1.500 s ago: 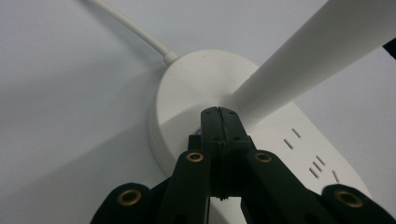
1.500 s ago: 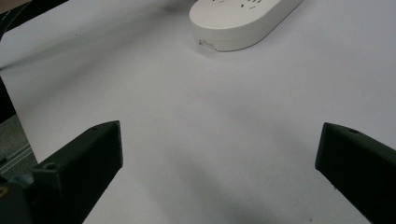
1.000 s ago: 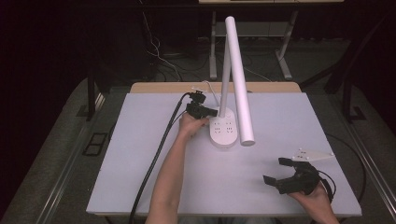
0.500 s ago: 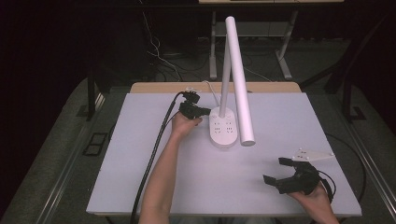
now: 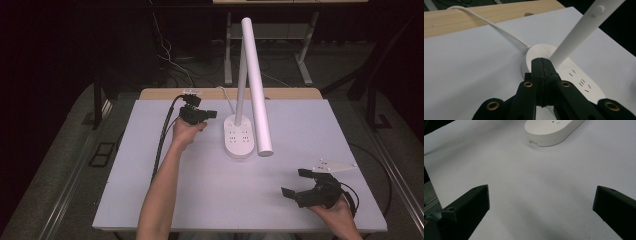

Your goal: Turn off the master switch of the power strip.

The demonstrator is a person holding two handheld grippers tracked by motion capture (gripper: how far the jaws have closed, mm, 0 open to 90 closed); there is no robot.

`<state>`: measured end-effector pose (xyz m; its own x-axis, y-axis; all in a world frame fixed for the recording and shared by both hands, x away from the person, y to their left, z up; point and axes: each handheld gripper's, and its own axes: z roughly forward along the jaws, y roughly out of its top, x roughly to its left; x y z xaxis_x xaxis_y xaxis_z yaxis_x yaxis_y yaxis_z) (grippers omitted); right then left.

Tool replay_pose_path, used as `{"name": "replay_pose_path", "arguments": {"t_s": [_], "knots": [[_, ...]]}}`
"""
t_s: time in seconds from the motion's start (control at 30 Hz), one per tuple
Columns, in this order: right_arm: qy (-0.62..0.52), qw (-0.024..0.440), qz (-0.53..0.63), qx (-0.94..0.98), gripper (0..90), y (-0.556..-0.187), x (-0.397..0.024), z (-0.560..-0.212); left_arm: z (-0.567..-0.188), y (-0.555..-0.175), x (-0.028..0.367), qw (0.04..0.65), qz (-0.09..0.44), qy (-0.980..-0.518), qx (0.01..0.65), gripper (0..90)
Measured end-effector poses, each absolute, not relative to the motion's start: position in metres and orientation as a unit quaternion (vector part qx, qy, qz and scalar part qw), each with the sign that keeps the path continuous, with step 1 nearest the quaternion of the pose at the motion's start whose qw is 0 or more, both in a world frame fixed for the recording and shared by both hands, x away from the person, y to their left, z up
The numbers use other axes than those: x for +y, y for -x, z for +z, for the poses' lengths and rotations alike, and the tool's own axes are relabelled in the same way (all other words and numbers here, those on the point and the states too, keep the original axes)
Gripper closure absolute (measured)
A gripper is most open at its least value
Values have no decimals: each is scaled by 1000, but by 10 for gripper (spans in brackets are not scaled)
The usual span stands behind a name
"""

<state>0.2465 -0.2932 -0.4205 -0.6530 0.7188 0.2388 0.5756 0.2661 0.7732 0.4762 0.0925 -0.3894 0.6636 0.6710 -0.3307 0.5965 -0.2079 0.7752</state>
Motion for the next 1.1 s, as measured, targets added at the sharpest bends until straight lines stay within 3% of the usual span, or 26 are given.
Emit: {"name": "replay_pose_path", "arguments": {"t_s": [0.13, 0.23, 0.7, 0.9, 1.0, 1.1], "knots": [[-407, 82, 447, 792, 0, -247, -293, -421, -383, -469, 102, 492, 39, -767, 410, 890], [-407, 82, 447, 792, 0, -246, -293, -421, -377, -462, 109, 495, 45, -771, 399, 809], [-408, 83, 446, 792, 0, -246, -292, -420, -362, -419, 148, 512, 34, -763, 394, 243], [-409, 82, 446, 792, 0, -246, -290, -421, -362, -400, 167, 524, 32, -753, 397, 113], [-408, 83, 445, 793, 0, -247, -290, -421, -364, -390, 173, 516, 24, -757, 399, 0], [-408, 82, 446, 792, 0, -247, -291, -421, -367, -377, 178, 509, 36, -762, 400, 0]]}}
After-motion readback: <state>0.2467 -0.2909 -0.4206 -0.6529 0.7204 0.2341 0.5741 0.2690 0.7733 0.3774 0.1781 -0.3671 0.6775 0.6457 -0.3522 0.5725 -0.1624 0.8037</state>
